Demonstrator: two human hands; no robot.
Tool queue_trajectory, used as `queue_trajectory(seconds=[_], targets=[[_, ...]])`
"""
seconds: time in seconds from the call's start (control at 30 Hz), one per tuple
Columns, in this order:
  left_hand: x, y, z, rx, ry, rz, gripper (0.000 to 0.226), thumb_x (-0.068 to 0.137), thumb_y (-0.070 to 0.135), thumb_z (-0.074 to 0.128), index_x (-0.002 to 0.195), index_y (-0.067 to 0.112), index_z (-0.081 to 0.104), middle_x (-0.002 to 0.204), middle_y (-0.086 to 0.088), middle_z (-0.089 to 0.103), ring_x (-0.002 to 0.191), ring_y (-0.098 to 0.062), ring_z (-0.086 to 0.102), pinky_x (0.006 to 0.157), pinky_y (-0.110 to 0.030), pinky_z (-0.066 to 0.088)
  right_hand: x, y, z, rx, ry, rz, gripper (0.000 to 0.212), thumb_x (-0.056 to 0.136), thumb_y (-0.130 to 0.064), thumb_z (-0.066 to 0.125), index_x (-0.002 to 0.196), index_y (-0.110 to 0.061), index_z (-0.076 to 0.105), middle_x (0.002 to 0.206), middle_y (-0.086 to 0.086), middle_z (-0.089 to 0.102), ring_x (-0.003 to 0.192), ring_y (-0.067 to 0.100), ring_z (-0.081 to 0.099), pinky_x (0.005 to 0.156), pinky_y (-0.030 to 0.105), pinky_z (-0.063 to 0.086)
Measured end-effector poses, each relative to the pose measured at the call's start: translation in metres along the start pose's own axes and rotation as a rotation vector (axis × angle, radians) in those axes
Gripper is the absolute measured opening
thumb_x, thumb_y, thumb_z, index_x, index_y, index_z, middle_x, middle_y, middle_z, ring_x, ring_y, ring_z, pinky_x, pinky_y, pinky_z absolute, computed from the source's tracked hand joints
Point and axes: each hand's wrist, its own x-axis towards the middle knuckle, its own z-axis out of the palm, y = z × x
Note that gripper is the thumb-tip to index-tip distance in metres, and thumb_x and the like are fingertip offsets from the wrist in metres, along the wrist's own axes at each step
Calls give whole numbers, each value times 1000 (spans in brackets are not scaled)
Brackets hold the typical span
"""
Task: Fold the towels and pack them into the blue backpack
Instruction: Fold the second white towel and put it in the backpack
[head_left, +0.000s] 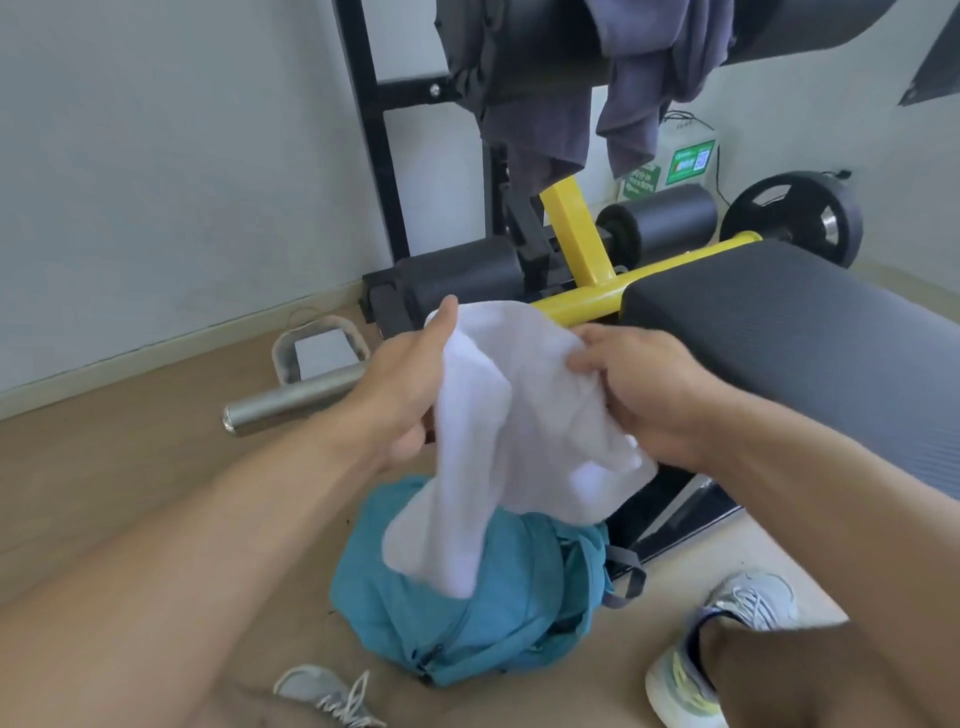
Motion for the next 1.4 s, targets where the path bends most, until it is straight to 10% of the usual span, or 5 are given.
queue_trajectory(seconds=[0.17,0.63,0.93,1.2,1.4], targets=[[-20,8,17,90,-203,75,37,101,43,57,90,11,68,77,0,72,62,-14,66,54,-24,51,-10,10,16,22,-306,13,20,103,-10,55,113,-19,70,106,1,79,97,17,76,88,35,60],[-25,5,17,75,-328,53,41,80,36,79,113,13,68,84,0,70,68,-14,63,52,-24,49,0,15,11,55,182,-213,29,90,-8,75,114,-24,69,106,5,74,100,26,73,92,48,59],[-27,-18,19,494,-617,-85,26,86,22,79,111,13,78,108,-4,79,106,-23,73,92,-35,58,20,9,-20,321,490,-190,24,91,-8,72,103,-27,62,115,4,68,108,27,68,98,51,55],[-2,-13,9,-1,80,249,19,82,26,83,95,17,72,98,-8,77,99,-30,73,80,-43,60,25,18,-34,-103,351,-68,16,93,-5,68,93,-18,58,93,4,58,77,18,55,67,31,48],[-1,-21,8,318,50,452,4,89,20,73,85,22,74,82,0,72,73,-8,58,63,-25,46,10,16,-8,62,100,-25,16,100,-4,57,97,-11,71,95,12,69,81,24,66,76,35,57]])
